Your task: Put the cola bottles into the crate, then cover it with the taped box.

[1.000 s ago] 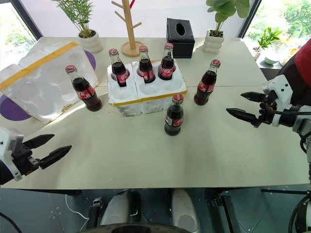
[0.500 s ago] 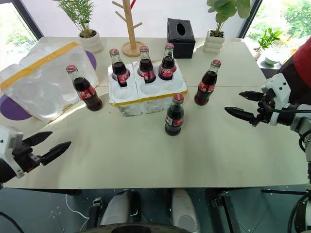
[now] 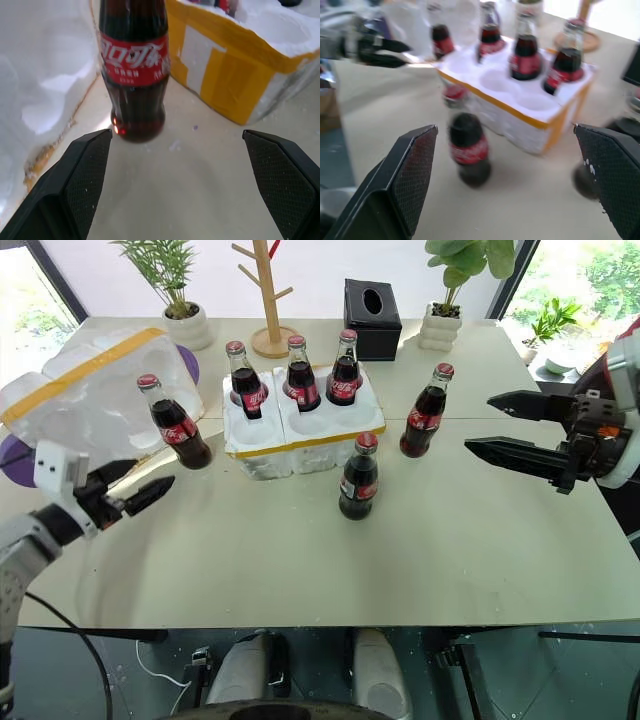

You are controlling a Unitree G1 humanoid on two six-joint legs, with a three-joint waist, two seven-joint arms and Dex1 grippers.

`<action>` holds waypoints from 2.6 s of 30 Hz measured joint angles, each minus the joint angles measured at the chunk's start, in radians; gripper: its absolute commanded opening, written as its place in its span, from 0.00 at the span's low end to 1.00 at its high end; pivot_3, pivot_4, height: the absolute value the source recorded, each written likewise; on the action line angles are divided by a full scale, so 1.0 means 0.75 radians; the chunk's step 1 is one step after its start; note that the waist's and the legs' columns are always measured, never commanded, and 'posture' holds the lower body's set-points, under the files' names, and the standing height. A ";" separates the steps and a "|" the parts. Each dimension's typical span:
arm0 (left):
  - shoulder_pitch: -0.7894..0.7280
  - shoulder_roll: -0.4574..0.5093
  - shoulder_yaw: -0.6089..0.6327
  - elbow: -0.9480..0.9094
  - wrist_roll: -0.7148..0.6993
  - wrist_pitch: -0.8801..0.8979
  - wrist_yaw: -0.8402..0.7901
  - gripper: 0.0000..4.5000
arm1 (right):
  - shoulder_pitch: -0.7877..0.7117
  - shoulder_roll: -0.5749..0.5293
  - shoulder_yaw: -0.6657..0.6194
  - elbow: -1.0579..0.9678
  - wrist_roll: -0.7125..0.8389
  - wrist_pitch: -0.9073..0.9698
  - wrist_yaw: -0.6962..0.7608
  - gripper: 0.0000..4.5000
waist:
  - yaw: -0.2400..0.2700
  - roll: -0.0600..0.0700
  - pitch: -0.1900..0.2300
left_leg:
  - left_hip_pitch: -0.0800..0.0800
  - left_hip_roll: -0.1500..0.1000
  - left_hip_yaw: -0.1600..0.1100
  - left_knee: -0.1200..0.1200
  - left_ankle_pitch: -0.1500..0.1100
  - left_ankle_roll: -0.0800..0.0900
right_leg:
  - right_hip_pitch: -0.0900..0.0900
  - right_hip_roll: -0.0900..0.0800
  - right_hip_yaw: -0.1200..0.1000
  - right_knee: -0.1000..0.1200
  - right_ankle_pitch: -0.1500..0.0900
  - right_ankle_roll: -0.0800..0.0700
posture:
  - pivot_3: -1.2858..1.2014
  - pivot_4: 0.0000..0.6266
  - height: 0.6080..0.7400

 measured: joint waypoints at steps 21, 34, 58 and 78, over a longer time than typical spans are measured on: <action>-0.555 -0.161 -0.283 0.737 0.311 -0.328 -0.064 0.69 | -0.049 -0.033 0.012 -0.143 0.252 0.059 -0.138 1.00 | -0.002 -0.002 0.000 | -0.002 0.000 0.000 0.001 0.000 0.001 | 0.000 0.001 -0.001 0.000 0.003 0.006 | 0.52 0.24 1.00; -0.428 0.064 -0.233 0.317 0.033 0.053 -0.360 0.63 | -0.086 -0.032 0.102 -0.142 0.236 -0.003 -0.197 1.00 | 0.001 -0.005 0.003 | -0.005 0.001 -0.002 0.001 0.000 0.001 | -0.003 0.002 -0.002 0.001 0.003 0.007 | 0.52 0.24 1.00; -0.999 -0.218 -0.574 0.690 0.160 -0.065 -0.514 0.63 | -0.049 0.037 0.080 -0.142 0.302 0.012 -0.432 1.00 | 0.031 -0.004 0.002 | -0.006 -0.002 -0.002 0.002 0.000 0.001 | -0.003 0.002 -0.001 0.000 0.004 0.010 | 0.52 0.24 1.00; -0.906 -0.238 -0.445 0.606 0.208 -0.108 -0.466 0.99 | 0.150 0.080 0.146 -0.144 0.107 -0.083 -0.352 1.00 | 0.026 -0.004 0.002 | -0.004 -0.001 -0.004 0.005 0.000 0.001 | 0.001 0.003 -0.001 0.002 0.005 0.011 | 0.52 0.24 1.00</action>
